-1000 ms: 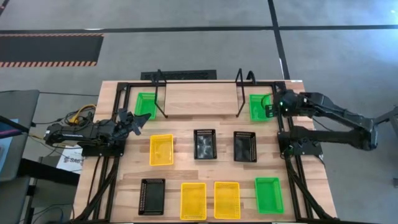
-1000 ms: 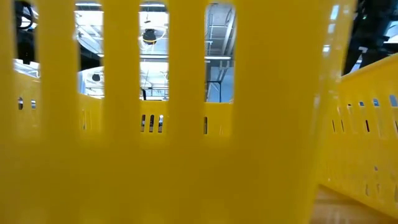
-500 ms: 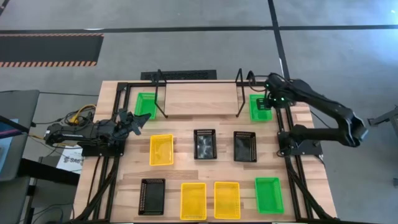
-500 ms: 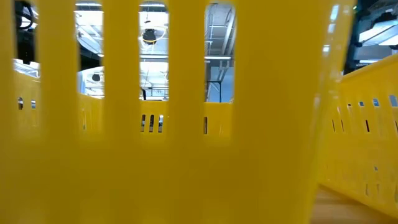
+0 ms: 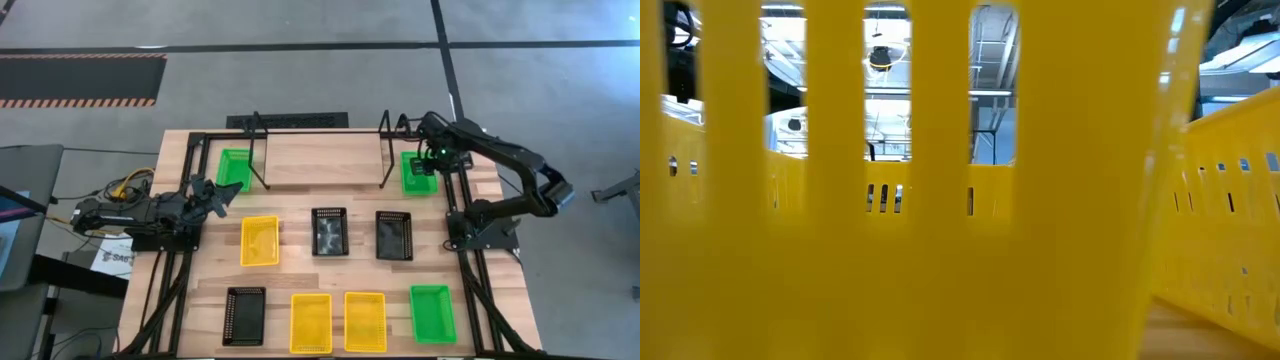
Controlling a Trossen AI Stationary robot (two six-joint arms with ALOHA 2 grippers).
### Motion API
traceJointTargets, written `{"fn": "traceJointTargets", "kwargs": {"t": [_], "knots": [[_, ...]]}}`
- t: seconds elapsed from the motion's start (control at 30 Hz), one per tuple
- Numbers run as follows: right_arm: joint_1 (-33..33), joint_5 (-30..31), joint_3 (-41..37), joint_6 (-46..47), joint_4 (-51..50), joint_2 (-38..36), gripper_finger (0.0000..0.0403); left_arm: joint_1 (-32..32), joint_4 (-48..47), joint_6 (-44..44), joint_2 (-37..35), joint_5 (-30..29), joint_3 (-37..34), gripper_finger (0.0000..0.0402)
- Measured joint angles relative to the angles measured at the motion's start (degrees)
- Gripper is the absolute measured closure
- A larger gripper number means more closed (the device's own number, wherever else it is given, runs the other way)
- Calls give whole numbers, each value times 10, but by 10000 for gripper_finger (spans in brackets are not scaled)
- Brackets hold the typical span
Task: Stack baskets on shelf by color
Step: Put the top right green bin on the shelf
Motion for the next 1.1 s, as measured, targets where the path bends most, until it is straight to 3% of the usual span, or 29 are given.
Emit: {"fn": "traceJointTargets", "kwargs": {"t": [0.53,0.67,0.83,1.1], "knots": [[-14,-36,-155,21,133,6,219,0,0,-2,0,3,0,402],[-6,-36,-157,21,131,6,267,0,0,-3,0,3,0,402],[-4,-47,-156,11,128,2,378,0,0,-7,0,3,0,401],[14,-37,-123,0,65,-70,399,0,0,-8,0,3,0,401]]}}
